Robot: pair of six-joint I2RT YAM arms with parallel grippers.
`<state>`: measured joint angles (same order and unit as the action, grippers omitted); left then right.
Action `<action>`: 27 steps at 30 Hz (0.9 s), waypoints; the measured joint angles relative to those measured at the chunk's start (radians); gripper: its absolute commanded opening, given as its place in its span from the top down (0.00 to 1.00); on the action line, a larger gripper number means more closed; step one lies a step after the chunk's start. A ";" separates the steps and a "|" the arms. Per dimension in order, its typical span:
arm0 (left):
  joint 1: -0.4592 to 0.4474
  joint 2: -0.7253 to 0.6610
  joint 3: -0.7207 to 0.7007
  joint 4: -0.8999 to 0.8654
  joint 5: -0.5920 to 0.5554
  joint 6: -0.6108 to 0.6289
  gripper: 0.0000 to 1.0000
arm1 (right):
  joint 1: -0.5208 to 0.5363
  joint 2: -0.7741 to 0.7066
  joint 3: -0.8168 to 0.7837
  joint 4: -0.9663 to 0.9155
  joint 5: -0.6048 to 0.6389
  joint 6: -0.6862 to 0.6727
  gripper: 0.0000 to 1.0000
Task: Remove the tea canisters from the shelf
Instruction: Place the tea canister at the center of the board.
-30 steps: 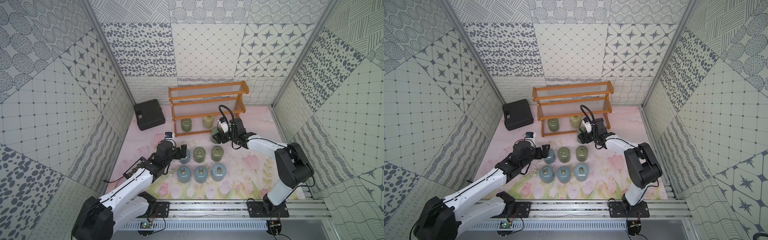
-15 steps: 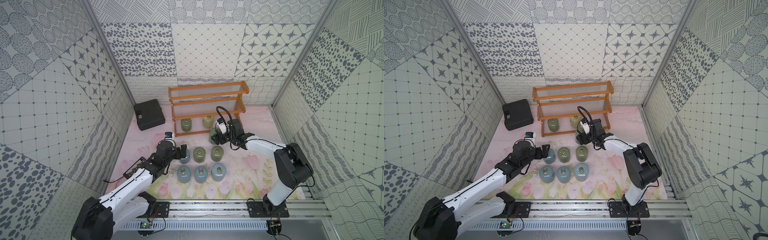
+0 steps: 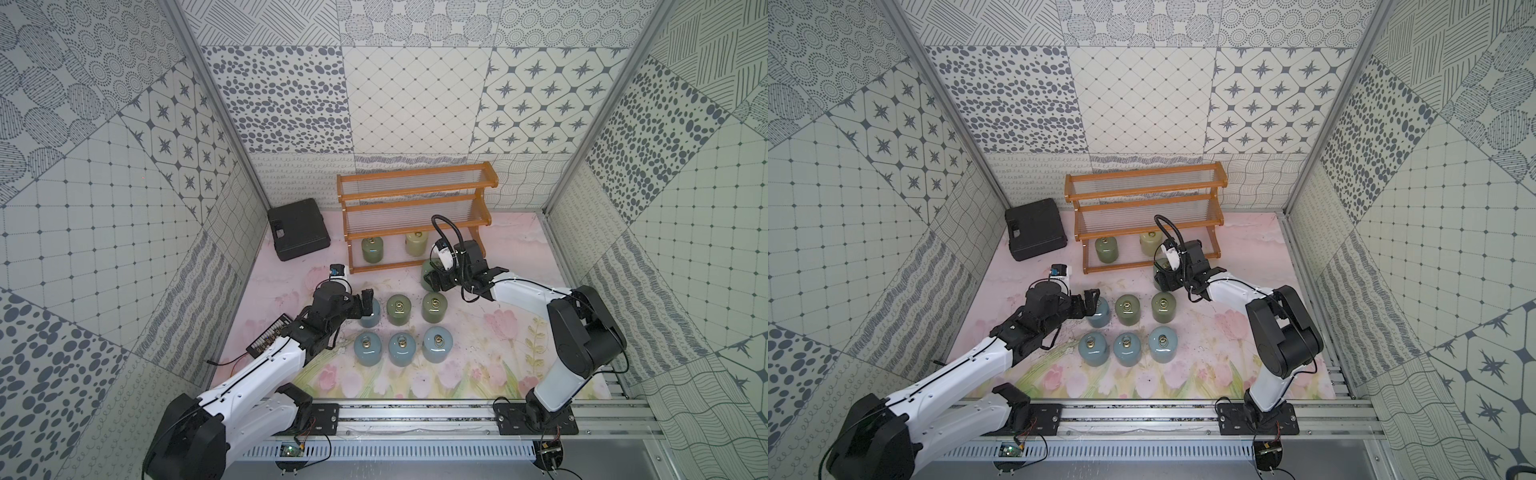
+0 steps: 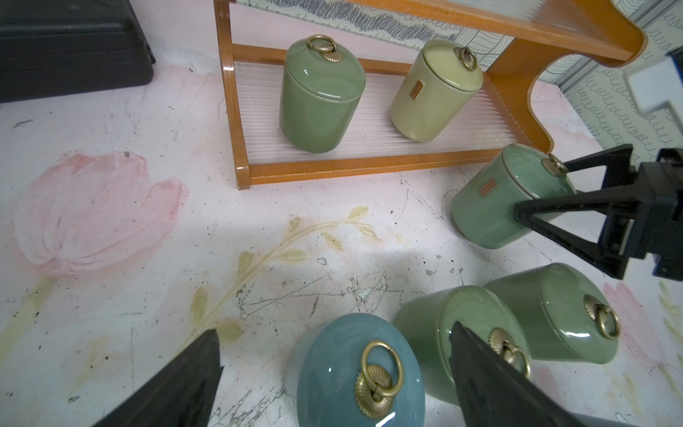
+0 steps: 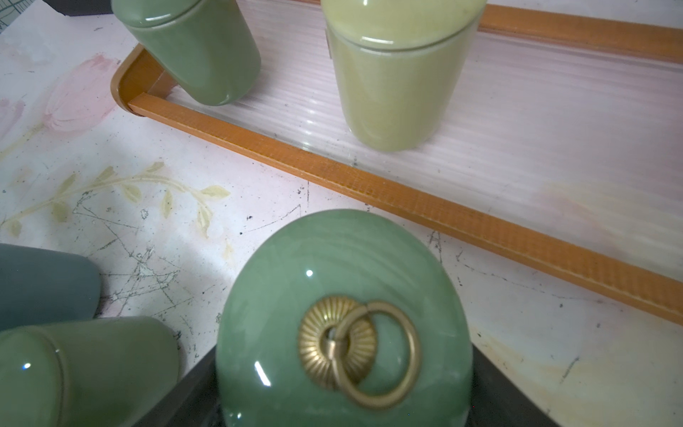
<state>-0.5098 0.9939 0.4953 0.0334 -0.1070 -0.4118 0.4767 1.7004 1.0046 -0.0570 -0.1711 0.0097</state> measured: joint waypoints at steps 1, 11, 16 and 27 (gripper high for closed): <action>0.000 0.000 0.000 0.000 0.000 0.000 0.00 | 0.000 0.000 0.000 0.000 0.000 0.000 0.16; 0.000 0.000 0.000 0.000 0.000 0.000 0.00 | 0.002 0.000 -0.012 0.001 0.001 0.000 0.16; 0.000 0.000 0.000 -0.001 -0.001 0.000 0.00 | 0.002 0.002 -0.018 0.002 0.001 0.001 0.14; 0.000 0.023 0.016 -0.016 -0.001 0.002 0.00 | 0.002 0.002 -0.023 0.018 0.001 0.001 0.10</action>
<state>-0.5098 1.0172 0.5117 0.0177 -0.1081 -0.4099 0.4786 1.7027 0.9821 -0.0391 -0.1703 0.0109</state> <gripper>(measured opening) 0.999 0.894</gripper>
